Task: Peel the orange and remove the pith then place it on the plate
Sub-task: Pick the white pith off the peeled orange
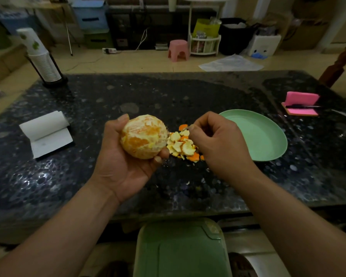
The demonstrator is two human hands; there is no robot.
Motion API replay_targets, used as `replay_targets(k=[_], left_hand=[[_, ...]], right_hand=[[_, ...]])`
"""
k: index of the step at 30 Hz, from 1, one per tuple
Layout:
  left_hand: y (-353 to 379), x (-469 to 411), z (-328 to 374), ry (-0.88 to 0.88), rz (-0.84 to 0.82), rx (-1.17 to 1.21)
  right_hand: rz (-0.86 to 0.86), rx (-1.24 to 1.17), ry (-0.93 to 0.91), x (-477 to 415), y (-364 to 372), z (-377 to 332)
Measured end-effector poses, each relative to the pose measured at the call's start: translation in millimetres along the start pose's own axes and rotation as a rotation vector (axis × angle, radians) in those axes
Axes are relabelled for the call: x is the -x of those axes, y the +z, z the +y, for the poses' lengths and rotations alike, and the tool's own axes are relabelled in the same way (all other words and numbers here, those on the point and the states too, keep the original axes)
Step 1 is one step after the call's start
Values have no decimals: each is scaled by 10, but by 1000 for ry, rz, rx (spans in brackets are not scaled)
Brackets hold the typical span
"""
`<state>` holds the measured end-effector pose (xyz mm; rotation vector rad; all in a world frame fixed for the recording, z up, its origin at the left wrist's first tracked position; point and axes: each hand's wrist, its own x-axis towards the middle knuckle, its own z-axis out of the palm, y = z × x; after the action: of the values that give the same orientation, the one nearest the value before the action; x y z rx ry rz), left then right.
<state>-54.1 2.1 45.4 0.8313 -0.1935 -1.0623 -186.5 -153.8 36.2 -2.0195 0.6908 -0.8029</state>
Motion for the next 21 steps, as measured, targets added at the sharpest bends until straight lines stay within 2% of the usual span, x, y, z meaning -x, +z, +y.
replay_targets(k=[4,9,12,17,21], left_hand=[[11,-3,-20,-14,29,-29],[55,-20,-76,-2,72,-143],[46,-39,-93,7,98,-157],[51,-55,-125,54,166,-247],[43,-75,-137,103,170,-305]], right_hand=[[-62,126,54,-34,17,84],[-142,434,72,-69,97,233],[-154,528,77,-90,103,216],[-124,526,42,-73,104,130],[-150,187,-12,-17,63,-59]])
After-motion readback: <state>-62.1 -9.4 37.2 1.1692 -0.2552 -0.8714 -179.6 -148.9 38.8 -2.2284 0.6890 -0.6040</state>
